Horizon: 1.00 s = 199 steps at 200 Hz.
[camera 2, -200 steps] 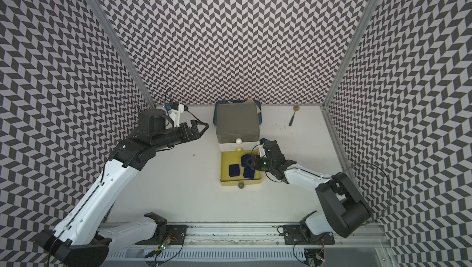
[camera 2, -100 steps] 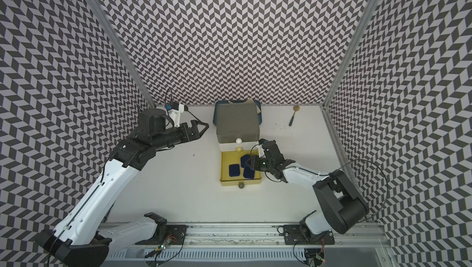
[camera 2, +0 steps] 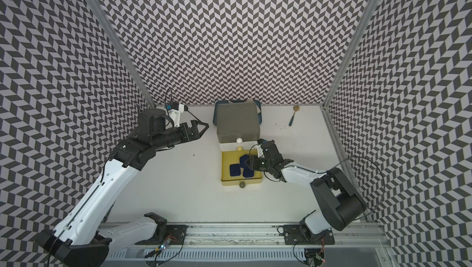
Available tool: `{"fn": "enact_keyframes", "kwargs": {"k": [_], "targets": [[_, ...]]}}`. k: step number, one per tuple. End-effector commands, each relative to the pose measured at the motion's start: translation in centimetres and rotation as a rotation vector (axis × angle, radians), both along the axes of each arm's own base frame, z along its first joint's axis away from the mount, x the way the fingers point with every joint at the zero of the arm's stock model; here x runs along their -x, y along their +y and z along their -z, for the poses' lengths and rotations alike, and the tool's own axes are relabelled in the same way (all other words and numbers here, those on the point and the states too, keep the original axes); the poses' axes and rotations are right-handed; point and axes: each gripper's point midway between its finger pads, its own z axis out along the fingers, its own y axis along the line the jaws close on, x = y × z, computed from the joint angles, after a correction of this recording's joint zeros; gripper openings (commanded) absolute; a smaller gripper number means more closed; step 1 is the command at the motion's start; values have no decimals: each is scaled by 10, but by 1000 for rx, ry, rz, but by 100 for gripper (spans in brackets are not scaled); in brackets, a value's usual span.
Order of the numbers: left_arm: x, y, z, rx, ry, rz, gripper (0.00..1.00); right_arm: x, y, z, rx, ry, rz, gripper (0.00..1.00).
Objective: Place the brooch boxes into the drawer by color
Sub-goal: Place the brooch box in the drawer.
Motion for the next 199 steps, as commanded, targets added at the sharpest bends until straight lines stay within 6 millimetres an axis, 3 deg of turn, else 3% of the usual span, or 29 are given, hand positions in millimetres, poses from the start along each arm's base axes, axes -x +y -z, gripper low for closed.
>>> {"fn": "enact_keyframes", "kwargs": {"k": [1, 52, 128, 199], "targets": [[-2, 1, -2, -6, -17, 3, 100, -28, 9, -30, -47, -124, 27, 17], [-1, 3, 1, -15, -14, 1, 100, -27, 9, -37, -56, -139, 27, 17], [0, 4, -1, -14, -19, -2, 100, -13, 0, -70, -80, -180, 28, 17], [0, 4, -3, -14, -22, -2, 100, -8, -1, -40, -57, -141, 26, 17]]}}
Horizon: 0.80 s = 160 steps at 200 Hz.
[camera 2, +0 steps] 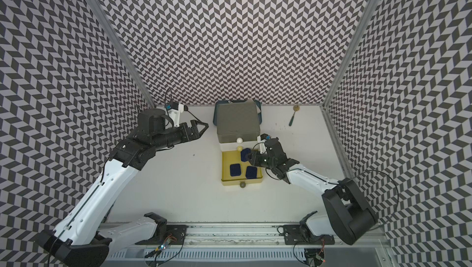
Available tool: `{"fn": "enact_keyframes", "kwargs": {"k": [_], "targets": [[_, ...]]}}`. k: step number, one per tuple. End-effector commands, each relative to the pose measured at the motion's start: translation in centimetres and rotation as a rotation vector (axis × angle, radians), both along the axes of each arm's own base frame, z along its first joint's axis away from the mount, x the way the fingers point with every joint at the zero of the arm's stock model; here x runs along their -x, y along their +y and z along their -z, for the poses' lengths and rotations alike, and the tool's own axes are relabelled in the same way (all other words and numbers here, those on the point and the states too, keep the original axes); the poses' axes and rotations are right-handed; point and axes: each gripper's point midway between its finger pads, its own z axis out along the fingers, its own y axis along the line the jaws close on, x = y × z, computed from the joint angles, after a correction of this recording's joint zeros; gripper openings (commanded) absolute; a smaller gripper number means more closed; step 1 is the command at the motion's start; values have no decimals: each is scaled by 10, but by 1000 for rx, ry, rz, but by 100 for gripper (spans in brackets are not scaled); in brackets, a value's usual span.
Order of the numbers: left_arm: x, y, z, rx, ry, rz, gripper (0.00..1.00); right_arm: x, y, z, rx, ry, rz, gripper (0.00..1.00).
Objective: Place the brooch boxes into the drawer by color
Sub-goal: Place the brooch box in the drawer.
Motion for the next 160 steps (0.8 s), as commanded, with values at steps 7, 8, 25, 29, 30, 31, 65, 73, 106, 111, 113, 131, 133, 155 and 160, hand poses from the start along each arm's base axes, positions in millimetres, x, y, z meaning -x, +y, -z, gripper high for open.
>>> {"fn": "enact_keyframes", "kwargs": {"k": [7, 8, 25, 29, 30, 31, 65, 73, 106, 111, 113, 131, 133, 155, 160], "targets": [[1, 3, -3, -11, -18, 2, 100, -6, 3, 4, -12, -30, 2, 17], [1, 3, -3, -10, -19, 2, 100, -6, 3, 5, -11, -28, 1, 17], [0, 2, -2, -8, -17, 4, 100, -6, 7, 9, -8, -23, -5, 17], [0, 2, -2, -8, -16, 5, 100, -6, 8, 10, -6, -20, -7, 17], [0, 2, -2, -7, -16, 5, 100, -6, 8, 10, -6, -20, -8, 17], [0, 2, -2, -7, -16, 5, 100, -6, 8, 10, -6, -20, -8, 17], [0, 1, -2, -10, -17, 8, 100, -8, 12, 17, -1, -12, -13, 17], [-1, 2, -2, -12, -17, 6, 100, -9, 11, 18, -1, -11, -12, 17], [-1, 2, -1, -16, -17, 8, 100, -8, 17, 23, -35, 44, -11, 16], [-1, 2, -1, -15, -17, 9, 100, -8, 17, 24, -33, 44, -11, 16], [-1, 2, -1, -15, -17, 9, 100, -8, 17, 24, -33, 44, -10, 17], [-1, 2, -1, -16, -17, 9, 100, -9, 17, 28, -26, 51, -7, 19], [-1, 2, -1, -17, -17, 9, 100, -9, 17, 28, -25, 51, -7, 20], [0, 2, 0, -18, -16, 9, 100, -10, 16, 31, -14, 53, -2, 24], [0, 3, 0, -18, -16, 8, 100, -11, 16, 32, -13, 52, 0, 25]]}}
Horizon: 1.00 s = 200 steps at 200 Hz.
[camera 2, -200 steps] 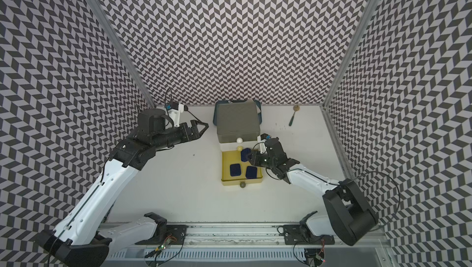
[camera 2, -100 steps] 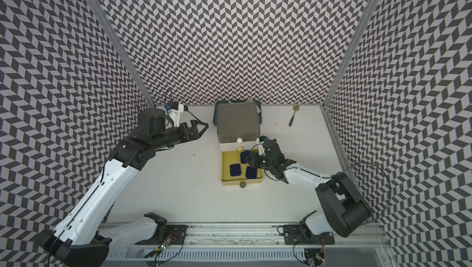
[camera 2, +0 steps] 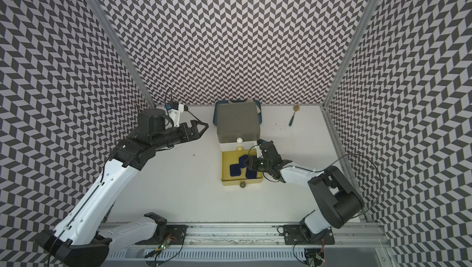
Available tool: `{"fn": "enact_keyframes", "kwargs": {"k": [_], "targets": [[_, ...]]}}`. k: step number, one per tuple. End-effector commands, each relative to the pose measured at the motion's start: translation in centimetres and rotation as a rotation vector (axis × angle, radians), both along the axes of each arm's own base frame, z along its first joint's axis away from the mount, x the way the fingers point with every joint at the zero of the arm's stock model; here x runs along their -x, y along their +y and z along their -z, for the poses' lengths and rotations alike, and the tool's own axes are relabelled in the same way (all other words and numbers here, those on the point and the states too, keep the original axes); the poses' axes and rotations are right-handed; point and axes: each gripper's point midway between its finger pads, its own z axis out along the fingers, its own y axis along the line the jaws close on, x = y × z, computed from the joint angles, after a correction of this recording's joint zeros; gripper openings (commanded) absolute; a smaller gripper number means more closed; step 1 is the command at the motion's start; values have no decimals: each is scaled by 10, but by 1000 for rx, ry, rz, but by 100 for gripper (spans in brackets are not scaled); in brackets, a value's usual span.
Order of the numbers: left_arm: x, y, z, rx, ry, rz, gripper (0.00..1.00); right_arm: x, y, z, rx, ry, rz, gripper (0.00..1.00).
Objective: Place the brooch boxes into the drawer by color
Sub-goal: Place the brooch box in the drawer.
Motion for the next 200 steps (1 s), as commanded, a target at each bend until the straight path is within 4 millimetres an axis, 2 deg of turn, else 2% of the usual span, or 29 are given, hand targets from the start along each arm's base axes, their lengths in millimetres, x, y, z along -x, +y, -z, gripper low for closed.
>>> {"fn": "enact_keyframes", "kwargs": {"k": [1, 10, 41, 56, 108, 138, 161, 176, 184, 200], "targets": [[1, 2, 0, -11, -9, 5, 100, -16, 7, -14, -31, -69, 15, 25], [1, 2, 0, -10, -9, 6, 100, -16, 6, -14, -28, -71, 14, 29], [2, 4, 0, -14, -8, 3, 100, -18, 4, -15, -2, -79, 17, 54], [2, 4, 0, -13, -8, 4, 100, -20, 1, -18, 14, -91, 24, 61], [3, 4, 0, -12, -10, 5, 100, -20, -4, -30, 49, -122, 26, 65], [3, 4, 0, -12, -9, 6, 100, -18, -10, -45, 76, -154, 28, 66], [3, 3, -1, -7, -10, 8, 100, -17, -16, -62, 96, -190, 30, 66], [3, 2, -1, -2, -11, 10, 100, -15, -16, -72, 94, -210, 22, 62], [3, 2, -2, 0, -10, 9, 100, -13, -15, -76, 84, -214, 10, 55], [3, 2, -3, 3, -13, 9, 100, -9, -12, -77, 66, -210, -11, 30]]}}
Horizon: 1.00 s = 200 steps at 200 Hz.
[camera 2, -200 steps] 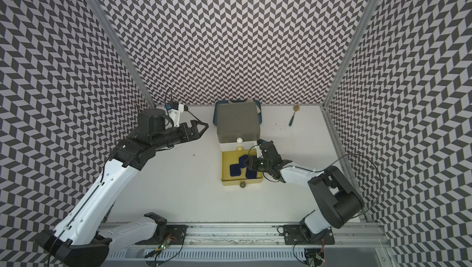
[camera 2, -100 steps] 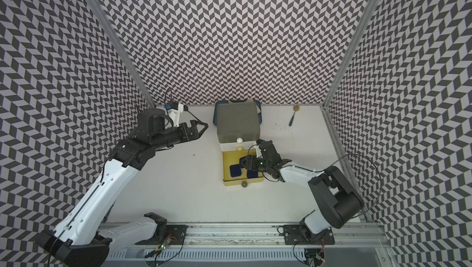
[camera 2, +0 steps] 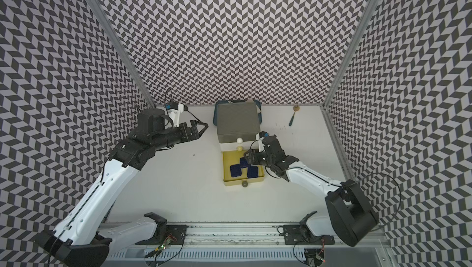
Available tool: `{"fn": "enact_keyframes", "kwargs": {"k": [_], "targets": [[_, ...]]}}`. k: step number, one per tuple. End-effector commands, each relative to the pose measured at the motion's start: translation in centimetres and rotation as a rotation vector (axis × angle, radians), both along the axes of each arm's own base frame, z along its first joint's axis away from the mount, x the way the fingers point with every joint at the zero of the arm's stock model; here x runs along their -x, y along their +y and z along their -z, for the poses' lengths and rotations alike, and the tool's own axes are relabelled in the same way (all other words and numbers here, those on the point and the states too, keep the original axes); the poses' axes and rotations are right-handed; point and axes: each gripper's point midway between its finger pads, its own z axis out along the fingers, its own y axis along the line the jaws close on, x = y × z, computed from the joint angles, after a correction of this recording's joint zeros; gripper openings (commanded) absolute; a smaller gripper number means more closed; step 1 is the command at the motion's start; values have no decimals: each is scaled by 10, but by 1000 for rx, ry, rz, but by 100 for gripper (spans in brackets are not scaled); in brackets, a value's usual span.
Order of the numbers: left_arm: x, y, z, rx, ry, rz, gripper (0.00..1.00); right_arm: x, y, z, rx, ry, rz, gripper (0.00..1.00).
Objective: Place the brooch boxes into the drawer by color
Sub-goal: Place the brooch box in the drawer, then adjust the brooch box in the drawer.
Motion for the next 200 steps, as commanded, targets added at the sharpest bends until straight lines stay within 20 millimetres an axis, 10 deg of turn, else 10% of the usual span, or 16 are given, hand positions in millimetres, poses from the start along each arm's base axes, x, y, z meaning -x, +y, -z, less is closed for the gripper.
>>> {"fn": "enact_keyframes", "kwargs": {"k": [1, 20, 111, 200], "targets": [[3, 1, -3, 6, -10, 7, 100, 1, 1, -12, -4, -32, -23, 29], [4, 2, -4, 7, -11, 6, 100, 3, 0, -1, 13, -6, -31, 0], [3, 2, 0, 3, -6, 4, 100, 25, 0, 57, 132, 122, -82, 0], [2, 3, 2, -7, -3, 3, 100, 8, 14, 68, 141, 126, -90, 0]]}}
